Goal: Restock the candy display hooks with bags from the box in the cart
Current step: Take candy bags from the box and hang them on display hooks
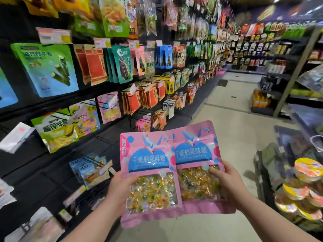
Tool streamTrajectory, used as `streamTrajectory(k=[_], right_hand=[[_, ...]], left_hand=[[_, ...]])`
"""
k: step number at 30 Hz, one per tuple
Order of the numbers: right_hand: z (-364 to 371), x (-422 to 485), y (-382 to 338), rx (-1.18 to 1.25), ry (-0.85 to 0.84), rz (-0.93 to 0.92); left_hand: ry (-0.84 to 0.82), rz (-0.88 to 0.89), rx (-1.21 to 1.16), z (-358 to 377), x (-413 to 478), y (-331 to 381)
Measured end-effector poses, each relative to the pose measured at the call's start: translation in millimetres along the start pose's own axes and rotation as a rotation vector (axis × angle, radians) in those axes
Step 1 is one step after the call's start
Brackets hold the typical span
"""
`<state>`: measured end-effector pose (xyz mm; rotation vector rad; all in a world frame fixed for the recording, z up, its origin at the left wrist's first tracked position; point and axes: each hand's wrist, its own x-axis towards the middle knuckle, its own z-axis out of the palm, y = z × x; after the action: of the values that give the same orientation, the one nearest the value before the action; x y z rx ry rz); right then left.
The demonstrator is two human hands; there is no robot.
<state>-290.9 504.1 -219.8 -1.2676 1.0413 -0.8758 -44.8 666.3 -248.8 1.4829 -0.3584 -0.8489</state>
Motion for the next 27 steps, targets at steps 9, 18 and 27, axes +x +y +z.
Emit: streamTrajectory(k=[9, 18, 27], right_hand=[[-12.1, 102.3, -9.9, 0.013, -0.124, 0.014], [-60.7, 232.1, -43.3, 0.009, -0.337, 0.039], [-51.8, 325.1, -47.0, -0.052, -0.49, 0.083]], left_hand=[[0.097, 0.009, -0.033, 53.9, 66.2, 7.1], [0.228, -0.033, -0.08, 151.3, 128.3, 7.2], [0.409, -0.038, -0.11, 201.5, 146.0, 19.4]])
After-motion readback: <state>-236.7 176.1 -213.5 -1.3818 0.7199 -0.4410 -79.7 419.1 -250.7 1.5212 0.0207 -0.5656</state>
